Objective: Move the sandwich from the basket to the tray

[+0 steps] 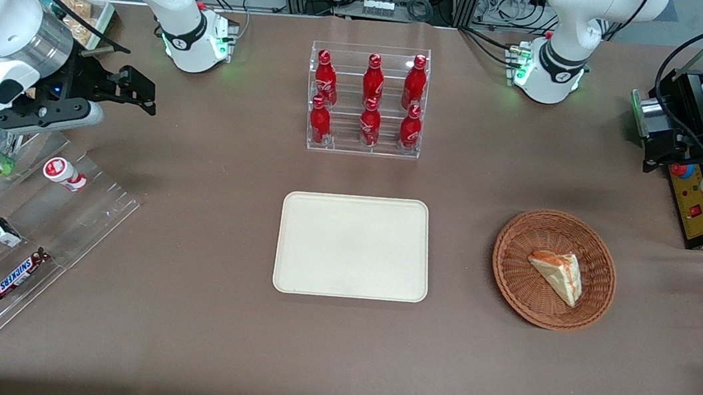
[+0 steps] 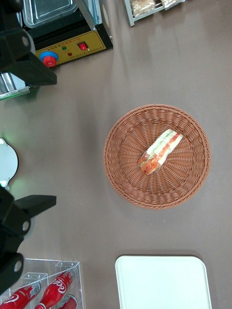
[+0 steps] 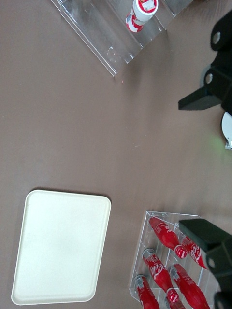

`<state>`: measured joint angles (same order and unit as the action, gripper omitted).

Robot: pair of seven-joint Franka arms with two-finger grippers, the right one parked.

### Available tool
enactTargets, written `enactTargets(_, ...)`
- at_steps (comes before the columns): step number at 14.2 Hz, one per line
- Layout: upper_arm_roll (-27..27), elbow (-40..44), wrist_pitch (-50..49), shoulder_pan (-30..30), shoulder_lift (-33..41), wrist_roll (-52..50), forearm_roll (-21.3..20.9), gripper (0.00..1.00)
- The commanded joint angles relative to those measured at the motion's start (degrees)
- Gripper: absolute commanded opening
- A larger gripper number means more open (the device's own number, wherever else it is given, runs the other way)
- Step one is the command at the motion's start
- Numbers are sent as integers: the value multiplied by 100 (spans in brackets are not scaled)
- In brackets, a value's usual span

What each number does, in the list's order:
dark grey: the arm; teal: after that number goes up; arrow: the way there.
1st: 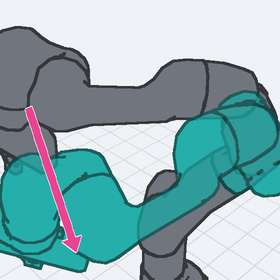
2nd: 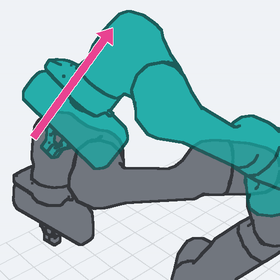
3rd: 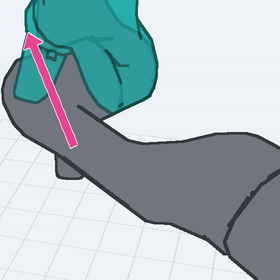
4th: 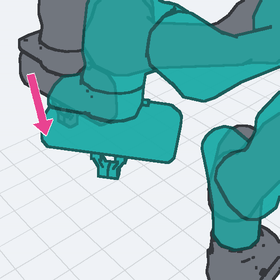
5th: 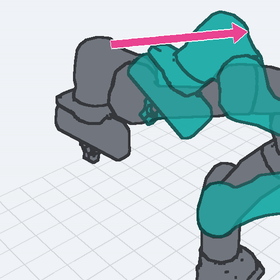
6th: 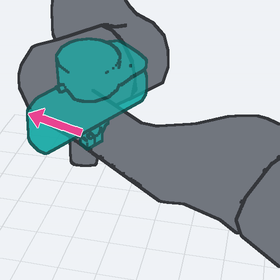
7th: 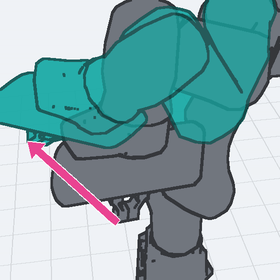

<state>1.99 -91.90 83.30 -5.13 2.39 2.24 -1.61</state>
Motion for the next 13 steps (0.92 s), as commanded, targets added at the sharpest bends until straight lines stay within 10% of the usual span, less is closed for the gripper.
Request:
enactTargets(1,30,32,-103,-23,-2,93,-15,100)
enactTargets(13,30,-117,212,-6,-116,93,-50,100)
